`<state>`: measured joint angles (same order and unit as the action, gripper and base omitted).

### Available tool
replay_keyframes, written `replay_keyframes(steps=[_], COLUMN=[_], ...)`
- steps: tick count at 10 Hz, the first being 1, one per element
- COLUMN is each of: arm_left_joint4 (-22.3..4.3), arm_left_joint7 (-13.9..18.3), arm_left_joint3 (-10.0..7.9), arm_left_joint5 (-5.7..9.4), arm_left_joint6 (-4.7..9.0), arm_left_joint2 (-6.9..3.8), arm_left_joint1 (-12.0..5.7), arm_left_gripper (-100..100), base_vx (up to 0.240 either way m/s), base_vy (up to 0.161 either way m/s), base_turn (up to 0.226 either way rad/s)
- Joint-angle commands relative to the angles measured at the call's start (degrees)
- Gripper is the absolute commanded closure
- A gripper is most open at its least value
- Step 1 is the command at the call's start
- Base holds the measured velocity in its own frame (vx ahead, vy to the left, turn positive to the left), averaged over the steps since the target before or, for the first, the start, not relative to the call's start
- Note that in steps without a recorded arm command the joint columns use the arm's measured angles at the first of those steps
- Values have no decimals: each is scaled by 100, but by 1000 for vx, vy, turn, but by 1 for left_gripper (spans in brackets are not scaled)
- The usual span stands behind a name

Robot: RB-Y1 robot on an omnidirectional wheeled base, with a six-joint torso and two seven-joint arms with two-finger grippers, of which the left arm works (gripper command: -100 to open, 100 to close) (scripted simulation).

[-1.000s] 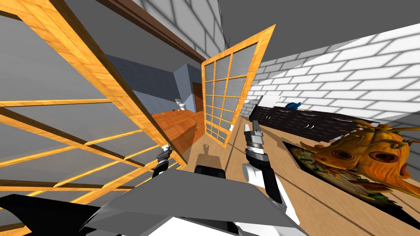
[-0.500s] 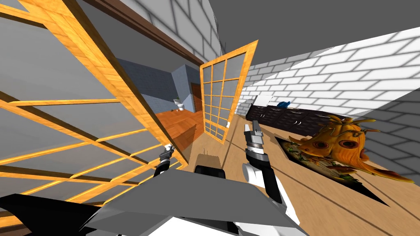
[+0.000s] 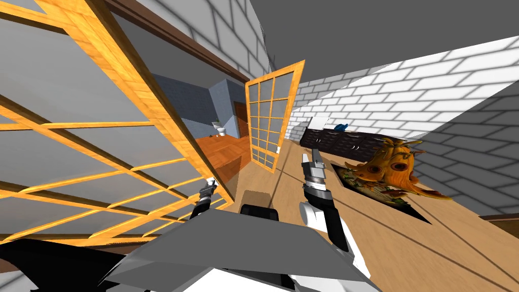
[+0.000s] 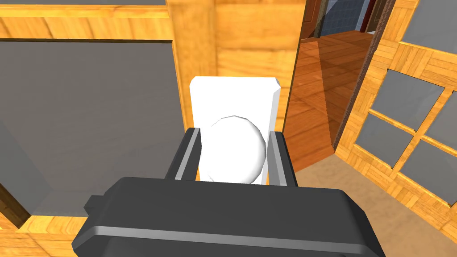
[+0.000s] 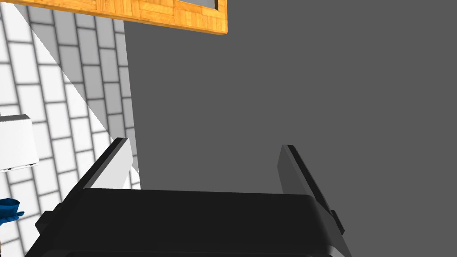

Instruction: Pull the door open

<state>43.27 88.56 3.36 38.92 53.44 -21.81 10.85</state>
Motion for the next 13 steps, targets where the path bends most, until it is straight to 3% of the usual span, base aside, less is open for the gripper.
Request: replay_keyframes(steps=[1, 3, 4, 11, 12, 13], arm_left_joint4=[41, 30, 63, 273, 228, 253], arm_left_joint7=[94, 99, 189, 512, 477, 541], arm_left_joint3=[133, 157, 297, 777, 737, 846], arm_left_joint5=[-78, -93, -175, -473, -452, -520], arm_left_joint6=[28, 18, 70, 298, 287, 341], arm_left_joint2=[-31, -36, -67, -292, -264, -295], arm_left_joint1=[59, 50, 110, 334, 277, 334], arm_left_gripper=[100, 100, 100, 100, 100, 100], base_vx=[-255, -168, -151, -216, -105, -136], base_vy=[-42, -7, -3, -3, -11, 2], base_turn=[-60, -36, -52, -54, -17, -37])
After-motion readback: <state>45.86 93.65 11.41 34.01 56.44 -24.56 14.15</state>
